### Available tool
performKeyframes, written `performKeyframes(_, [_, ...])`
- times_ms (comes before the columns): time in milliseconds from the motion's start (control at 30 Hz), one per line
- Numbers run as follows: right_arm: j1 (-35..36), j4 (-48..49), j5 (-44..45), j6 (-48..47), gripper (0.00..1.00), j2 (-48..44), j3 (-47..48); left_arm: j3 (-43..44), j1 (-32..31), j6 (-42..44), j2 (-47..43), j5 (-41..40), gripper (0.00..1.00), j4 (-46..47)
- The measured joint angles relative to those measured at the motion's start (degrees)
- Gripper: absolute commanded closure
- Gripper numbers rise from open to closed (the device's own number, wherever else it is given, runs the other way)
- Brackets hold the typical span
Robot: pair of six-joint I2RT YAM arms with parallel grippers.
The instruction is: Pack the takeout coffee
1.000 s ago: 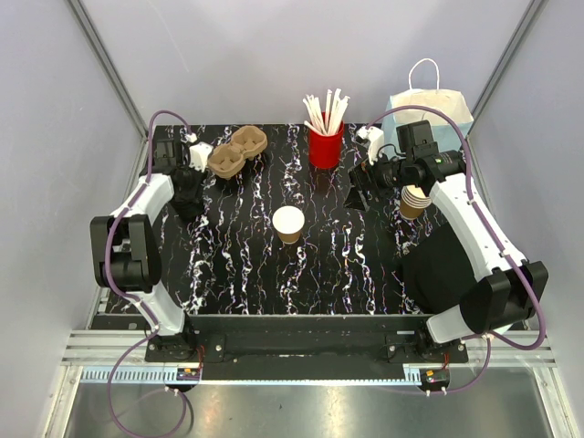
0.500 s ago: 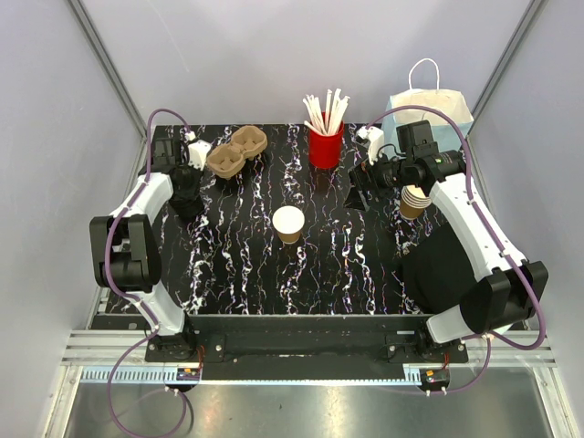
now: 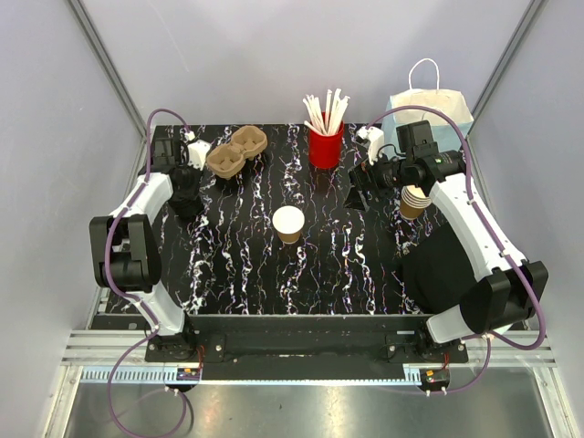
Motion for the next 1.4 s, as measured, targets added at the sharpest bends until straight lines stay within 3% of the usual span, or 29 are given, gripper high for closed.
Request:
performKeyframes(400, [0.0, 0.0, 0.0, 0.04, 0.0, 0.0, -0.02, 0.26, 0.26, -0.09, 0.0, 0.0, 0.81, -0.04])
performKeyframes(1033, [0.0, -0.02, -0.07, 0.02, 0.0, 0.0, -0.02, 0.26, 0.37, -1.01, -3.32, 1.29, 0.82, -1.25])
performKeyframes(1233, [0.17, -0.04, -1.9, 0.02, 0.0, 0.0, 0.15, 0.26, 0.37, -0.81, -9.31, 5.64, 0.82, -1.7])
performKeyframes(1400, [0.28, -0.07, -5.31, 1.36, 0.0, 0.22, 2.75, 0.24, 0.39, 0.63, -14.95, 15.06, 0.82, -4.55])
